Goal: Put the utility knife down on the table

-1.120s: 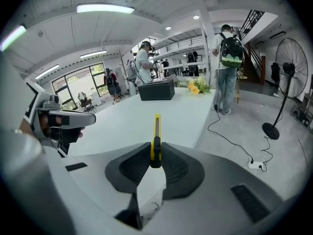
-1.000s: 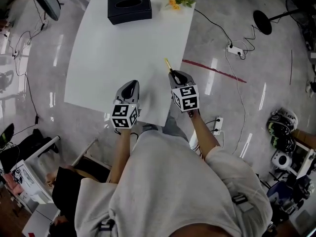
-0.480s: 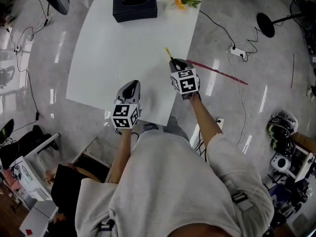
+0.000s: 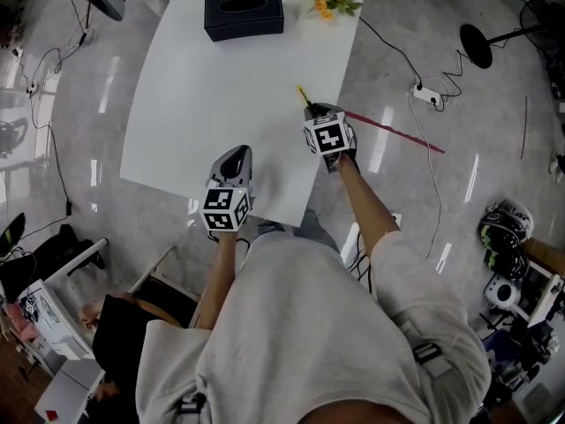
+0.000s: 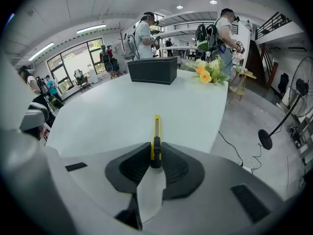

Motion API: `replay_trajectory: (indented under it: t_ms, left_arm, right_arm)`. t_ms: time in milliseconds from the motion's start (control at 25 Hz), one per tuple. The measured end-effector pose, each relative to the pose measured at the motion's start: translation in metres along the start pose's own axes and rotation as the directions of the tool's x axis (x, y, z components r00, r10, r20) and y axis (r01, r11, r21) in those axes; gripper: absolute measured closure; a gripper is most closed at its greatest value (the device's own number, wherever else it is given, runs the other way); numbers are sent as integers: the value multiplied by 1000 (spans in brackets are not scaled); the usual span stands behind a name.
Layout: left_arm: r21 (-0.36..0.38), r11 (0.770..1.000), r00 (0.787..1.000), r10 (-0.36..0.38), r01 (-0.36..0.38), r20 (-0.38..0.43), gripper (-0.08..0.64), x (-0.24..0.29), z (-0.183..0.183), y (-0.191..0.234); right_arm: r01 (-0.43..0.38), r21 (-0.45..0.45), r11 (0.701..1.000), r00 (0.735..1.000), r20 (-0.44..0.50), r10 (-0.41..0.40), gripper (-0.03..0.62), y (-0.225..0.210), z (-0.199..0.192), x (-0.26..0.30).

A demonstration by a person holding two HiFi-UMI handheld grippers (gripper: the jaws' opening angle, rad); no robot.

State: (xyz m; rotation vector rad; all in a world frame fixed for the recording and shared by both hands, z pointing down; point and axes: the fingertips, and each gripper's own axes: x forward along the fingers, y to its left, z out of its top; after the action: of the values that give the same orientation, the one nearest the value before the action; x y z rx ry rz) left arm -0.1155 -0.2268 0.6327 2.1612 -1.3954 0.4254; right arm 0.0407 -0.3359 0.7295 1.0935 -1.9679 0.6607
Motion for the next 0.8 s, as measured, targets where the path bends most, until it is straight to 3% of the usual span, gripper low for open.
replay_trajectory:
  t_ms: [440, 600, 800]
  left_arm:
    - [3, 1000, 1000, -9, 9, 7, 531, 0, 4, 1]
    - [9, 1000, 1000, -12, 12, 9, 531, -2, 5, 3]
    - [18, 1000, 1000, -19, 18, 19, 531, -3, 10, 3]
  right_arm:
    - [-29, -14, 999, 1000, -4, 29, 506, 3, -2, 3]
    - [-64, -21, 998, 998, -2, 64, 431, 10, 0, 2]
    - [-25, -17, 1000, 999, 43, 26, 428, 3, 5, -8]
